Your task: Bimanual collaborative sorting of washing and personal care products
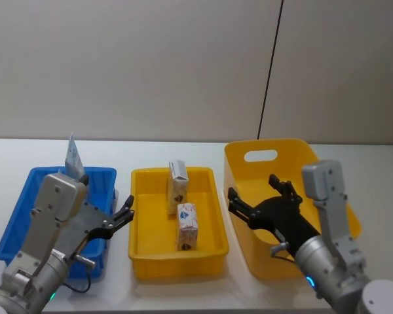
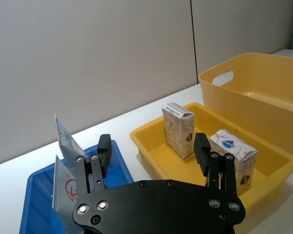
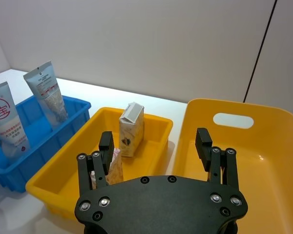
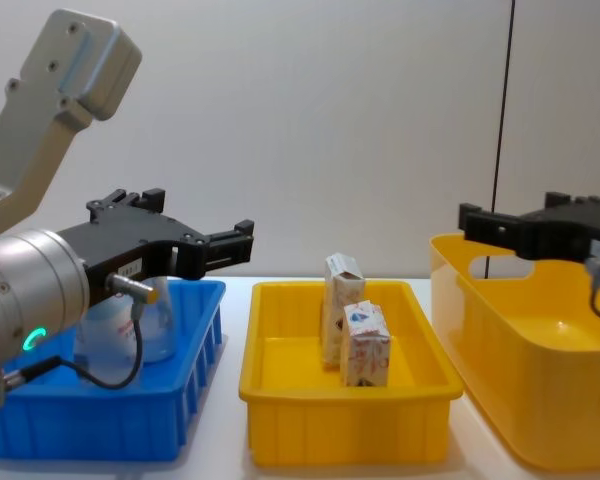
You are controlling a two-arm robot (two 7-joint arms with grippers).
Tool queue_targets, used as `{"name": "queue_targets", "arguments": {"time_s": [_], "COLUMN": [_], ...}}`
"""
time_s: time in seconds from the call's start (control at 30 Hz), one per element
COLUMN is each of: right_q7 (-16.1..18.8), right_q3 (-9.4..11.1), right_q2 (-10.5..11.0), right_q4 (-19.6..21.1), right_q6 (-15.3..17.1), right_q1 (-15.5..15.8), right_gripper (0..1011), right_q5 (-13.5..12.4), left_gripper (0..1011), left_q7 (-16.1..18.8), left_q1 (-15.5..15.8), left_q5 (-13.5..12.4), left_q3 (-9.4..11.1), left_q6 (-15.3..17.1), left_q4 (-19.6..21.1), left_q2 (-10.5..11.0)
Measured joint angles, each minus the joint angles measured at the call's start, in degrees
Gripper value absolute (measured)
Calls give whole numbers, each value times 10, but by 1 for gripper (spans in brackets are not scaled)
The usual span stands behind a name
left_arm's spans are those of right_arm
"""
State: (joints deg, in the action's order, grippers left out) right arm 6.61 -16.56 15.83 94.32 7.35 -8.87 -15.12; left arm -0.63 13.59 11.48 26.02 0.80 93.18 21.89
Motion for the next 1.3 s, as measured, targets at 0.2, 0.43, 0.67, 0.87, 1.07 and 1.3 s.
{"name": "queue_targets", "arguments": {"time_s": [0.2, 0.43, 0.67, 0.87, 1.07, 1.3], "right_q7": [-12, -29, -45, -55, -58, -55], "right_q3": [-11, -18, -20, -18, -15, -14], "right_q2": [-22, -49, -76, -102, -125, -144], "right_q4": [-19, -39, -56, -75, -99, -128], "right_q6": [24, 53, 86, 121, 150, 177], "right_q1": [-24, -45, -61, -76, -94, -115], "right_gripper": [1002, 1002, 1002, 1002, 1002, 1002], "right_q5": [9, 14, 14, 6, -5, -15], "left_gripper": [1001, 1001, 1001, 1001, 1001, 1001], "left_q7": [0, 0, 0, 0, 0, 0], "left_q1": [0, 0, 0, 0, 0, 0], "left_q5": [0, 0, 0, 0, 0, 0], "left_q3": [0, 0, 0, 0, 0, 0], "left_q6": [0, 0, 0, 0, 0, 0], "left_q4": [0, 0, 0, 0, 0, 0], "left_q2": [0, 0, 0, 0, 0, 0]}}
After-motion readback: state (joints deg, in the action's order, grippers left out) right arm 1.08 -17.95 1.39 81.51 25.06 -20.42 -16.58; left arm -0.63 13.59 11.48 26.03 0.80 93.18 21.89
